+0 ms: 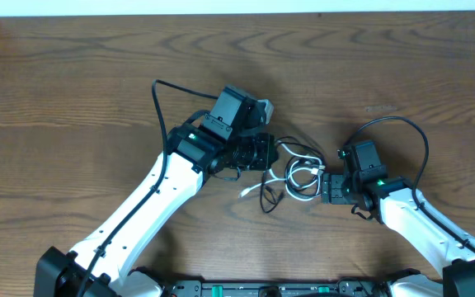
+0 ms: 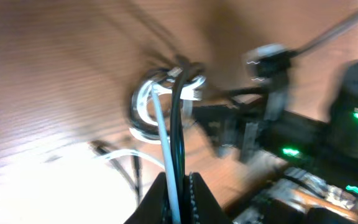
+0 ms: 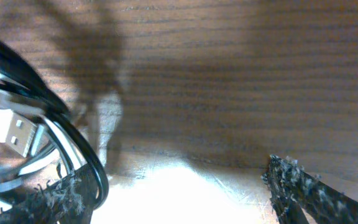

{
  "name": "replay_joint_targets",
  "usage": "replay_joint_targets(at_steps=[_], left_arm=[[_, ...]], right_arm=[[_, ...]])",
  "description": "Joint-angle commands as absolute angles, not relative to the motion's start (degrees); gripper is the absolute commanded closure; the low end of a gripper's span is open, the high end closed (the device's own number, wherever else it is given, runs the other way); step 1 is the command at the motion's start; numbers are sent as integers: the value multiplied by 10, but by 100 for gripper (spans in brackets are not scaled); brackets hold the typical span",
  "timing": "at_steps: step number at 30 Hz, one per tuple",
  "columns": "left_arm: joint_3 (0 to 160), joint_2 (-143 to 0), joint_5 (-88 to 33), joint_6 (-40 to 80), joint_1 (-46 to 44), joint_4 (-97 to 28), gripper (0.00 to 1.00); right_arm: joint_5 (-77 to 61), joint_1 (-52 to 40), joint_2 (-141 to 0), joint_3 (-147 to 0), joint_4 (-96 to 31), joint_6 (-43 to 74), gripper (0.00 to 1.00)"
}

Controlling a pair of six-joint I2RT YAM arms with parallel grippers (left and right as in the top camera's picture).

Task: Untangle cables

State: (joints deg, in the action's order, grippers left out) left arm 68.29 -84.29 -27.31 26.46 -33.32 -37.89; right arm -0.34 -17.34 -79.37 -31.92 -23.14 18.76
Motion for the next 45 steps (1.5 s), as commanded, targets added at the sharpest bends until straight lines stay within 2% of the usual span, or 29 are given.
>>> replay_joint_targets(at_steps=[1, 10, 15, 18, 21, 24, 26, 27, 33, 36, 45], left_arm=[[695, -832, -146, 251, -331, -410, 92], [684, -832, 21, 251, -331, -448, 86], [677, -843, 51, 251, -331, -471, 87], [677, -854, 52, 251, -331, -475, 87], [677, -861, 51, 251, -331, -474, 86], [677, -861, 32, 251, -331, -468, 53], [677, -861, -2, 241, -331, -458, 42], [677, -861, -26, 228, -331, -450, 40], [677, -862, -187, 183, -333, -384, 40], [677, -870, -188, 182, -336, -374, 40], [677, -936, -189, 182, -336, -374, 40]], right_arm=[[11, -177, -795, -316, -234, 197, 17], [12, -177, -795, -316, -234, 197, 16], [18, -177, -795, -316, -235, 197, 16], [11, -177, -795, -316, -230, 197, 9], [9, -177, -795, -316, -230, 197, 8], [9, -177, -795, -316, -230, 197, 8], [9, -177, -795, -316, -230, 197, 8], [9, -177, -795, -316, -230, 197, 8], [9, -177, -795, -316, -229, 197, 7], [-9, -177, -795, -317, -225, 196, 1], [-114, -177, -794, -321, -159, 160, 2]])
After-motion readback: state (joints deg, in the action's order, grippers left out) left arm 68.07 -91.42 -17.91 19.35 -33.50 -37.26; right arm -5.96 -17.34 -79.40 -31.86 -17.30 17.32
